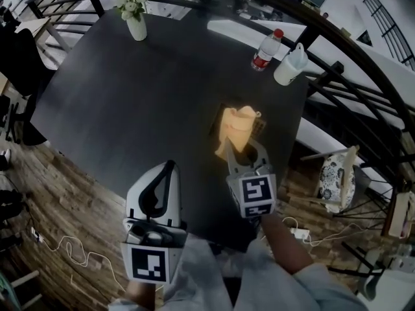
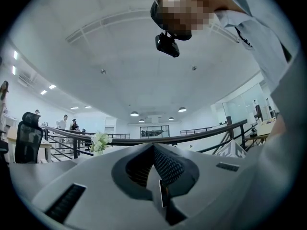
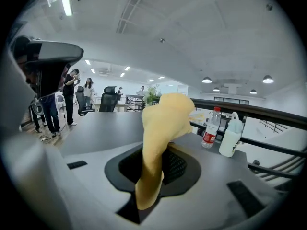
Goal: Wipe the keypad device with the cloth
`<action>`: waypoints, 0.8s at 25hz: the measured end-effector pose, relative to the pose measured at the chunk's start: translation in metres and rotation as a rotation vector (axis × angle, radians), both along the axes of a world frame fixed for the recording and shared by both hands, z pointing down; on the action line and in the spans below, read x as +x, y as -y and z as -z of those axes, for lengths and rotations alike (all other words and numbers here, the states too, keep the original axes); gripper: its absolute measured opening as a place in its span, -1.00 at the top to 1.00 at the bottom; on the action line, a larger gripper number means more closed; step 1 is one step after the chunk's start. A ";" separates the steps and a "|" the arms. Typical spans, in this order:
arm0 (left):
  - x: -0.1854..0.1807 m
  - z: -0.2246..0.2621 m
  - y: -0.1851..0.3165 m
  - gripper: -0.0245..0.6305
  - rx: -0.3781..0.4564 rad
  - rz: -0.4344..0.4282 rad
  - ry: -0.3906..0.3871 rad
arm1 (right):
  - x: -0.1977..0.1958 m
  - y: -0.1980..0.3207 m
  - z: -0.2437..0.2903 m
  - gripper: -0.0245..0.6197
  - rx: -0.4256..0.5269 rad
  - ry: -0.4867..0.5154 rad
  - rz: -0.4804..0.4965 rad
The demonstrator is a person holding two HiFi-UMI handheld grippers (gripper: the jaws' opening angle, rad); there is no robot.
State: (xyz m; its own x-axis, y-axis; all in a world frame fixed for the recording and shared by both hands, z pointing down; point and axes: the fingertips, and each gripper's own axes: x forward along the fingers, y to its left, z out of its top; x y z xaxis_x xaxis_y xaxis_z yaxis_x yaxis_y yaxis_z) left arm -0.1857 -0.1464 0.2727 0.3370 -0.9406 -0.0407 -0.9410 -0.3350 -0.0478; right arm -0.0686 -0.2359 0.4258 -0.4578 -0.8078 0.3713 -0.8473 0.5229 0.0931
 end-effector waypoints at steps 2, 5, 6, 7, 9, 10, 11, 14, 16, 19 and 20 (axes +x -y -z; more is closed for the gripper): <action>0.001 -0.001 -0.002 0.89 -0.007 0.008 0.000 | -0.006 0.004 -0.009 0.70 -0.024 0.000 0.016; 0.002 -0.003 -0.005 0.89 -0.017 0.017 0.000 | -0.014 0.008 -0.021 0.70 -0.059 -0.005 0.046; 0.003 -0.003 -0.006 0.89 -0.018 0.021 0.004 | -0.016 0.009 -0.024 0.70 -0.070 -0.003 0.055; 0.004 -0.003 -0.006 0.89 -0.018 0.025 0.006 | -0.018 0.011 -0.026 0.70 -0.081 0.000 0.063; 0.004 -0.003 -0.006 0.89 -0.016 0.034 0.002 | -0.022 0.014 -0.033 0.70 -0.103 0.001 0.076; 0.004 -0.002 -0.006 0.89 -0.016 0.037 0.000 | -0.023 0.016 -0.036 0.70 -0.115 -0.004 0.081; 0.004 -0.002 -0.006 0.89 -0.018 0.040 0.000 | -0.024 0.018 -0.039 0.70 -0.128 -0.012 0.087; 0.001 -0.001 -0.006 0.89 -0.022 0.054 0.005 | -0.028 0.025 -0.049 0.70 -0.170 -0.030 0.101; -0.001 -0.003 -0.005 0.89 -0.023 0.064 0.011 | -0.027 0.028 -0.057 0.70 -0.195 -0.043 0.096; -0.002 -0.004 -0.004 0.89 -0.028 0.072 0.017 | -0.020 0.033 -0.064 0.70 -0.219 -0.060 0.070; -0.002 -0.004 -0.004 0.89 -0.029 0.074 0.017 | -0.018 0.035 -0.065 0.70 -0.225 -0.062 0.061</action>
